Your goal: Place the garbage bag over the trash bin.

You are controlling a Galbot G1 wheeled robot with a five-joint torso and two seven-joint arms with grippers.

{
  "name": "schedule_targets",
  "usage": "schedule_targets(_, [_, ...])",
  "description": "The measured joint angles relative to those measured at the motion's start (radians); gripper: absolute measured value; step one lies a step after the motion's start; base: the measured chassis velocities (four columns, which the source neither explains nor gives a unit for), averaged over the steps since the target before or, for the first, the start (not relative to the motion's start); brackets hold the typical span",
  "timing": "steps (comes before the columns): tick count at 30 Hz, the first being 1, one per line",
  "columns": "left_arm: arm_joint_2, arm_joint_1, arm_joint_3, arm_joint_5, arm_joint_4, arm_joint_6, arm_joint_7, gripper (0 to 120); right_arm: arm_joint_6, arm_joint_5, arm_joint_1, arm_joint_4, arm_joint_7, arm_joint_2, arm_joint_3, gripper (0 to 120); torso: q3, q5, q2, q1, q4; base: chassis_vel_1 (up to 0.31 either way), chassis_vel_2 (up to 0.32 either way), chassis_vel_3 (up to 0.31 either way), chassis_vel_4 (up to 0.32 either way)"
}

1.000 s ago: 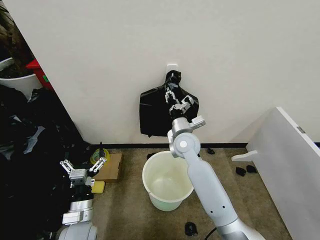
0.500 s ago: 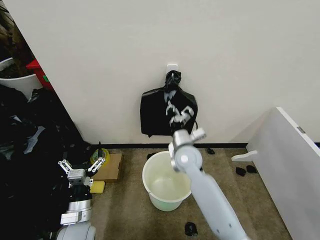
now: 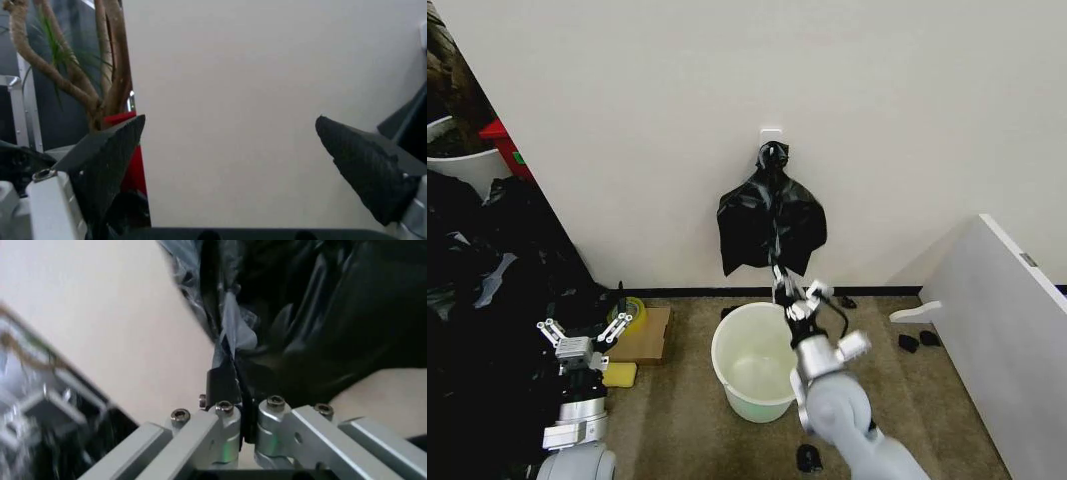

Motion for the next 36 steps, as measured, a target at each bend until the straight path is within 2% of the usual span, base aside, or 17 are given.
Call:
schedule_targets(8, [-0.009,0.008,0.0,-0.003,-0.023,0.001,-0.002,100,0.077,-0.216,-0.113,-0.05,-0.135,-0.031,-0.012,0,0.0,-0.0001,0.0,0.0,-0.0001,0.0,0.0,0.0,0.0])
schedule_targets(12, [-0.019,0.018,0.0,-0.001,-0.037,0.001,-0.002,100,0.17,-0.352,-0.164,-0.105,-0.281,-0.043,0.021,0,0.0,-0.0002,0.0,0.0,-0.0001,0.0,0.0,0.0,0.0])
schedule_targets(25, [-0.026,0.048,0.0,0.005,-0.076,0.001,-0.001,100,0.363,-0.627,-0.162,-0.257,-0.583,-0.032,0.164,0,0.0,-0.0001,0.0,0.0,0.0,0.0,0.0,0.0,0.0])
schedule_targets(30, [-0.028,0.055,0.001,0.011,-0.084,0.002,0.0,100,0.361,-0.553,-0.133,-0.225,-0.559,-0.024,0.19,1,0.0,-0.0003,0.0,0.0,0.0001,0.0,0.0,0.0,0.0])
schedule_targets(31, [-0.029,0.056,0.001,0.013,-0.084,0.002,0.0,100,0.356,-0.533,-0.127,-0.215,-0.556,-0.024,0.2,8,0.0,-0.0003,0.0,0.0,0.0001,0.0,0.0,0.0,0.0])
schedule_targets(33, [-0.03,0.057,0.001,0.014,-0.085,0.001,0.0,100,0.354,-0.525,-0.124,-0.211,-0.555,-0.025,0.205,10,0.0,-0.0002,0.0,0.0,0.0,0.0,0.0,0.0,0.0])
schedule_targets(35, [-0.031,0.06,0.002,0.016,-0.087,0.001,0.0,100,0.351,-0.511,-0.118,-0.208,-0.552,-0.026,0.218,21,0.0,-0.0002,0.0,0.0,0.0,0.0,0.0,0.0,0.0])
schedule_targets(36, [-0.031,0.06,0.002,0.016,-0.087,0.001,0.0,100,0.351,-0.511,-0.118,-0.208,-0.552,-0.026,0.218,21,0.0,-0.0002,0.0,0.0,0.0,0.0,0.0,0.0,0.0])
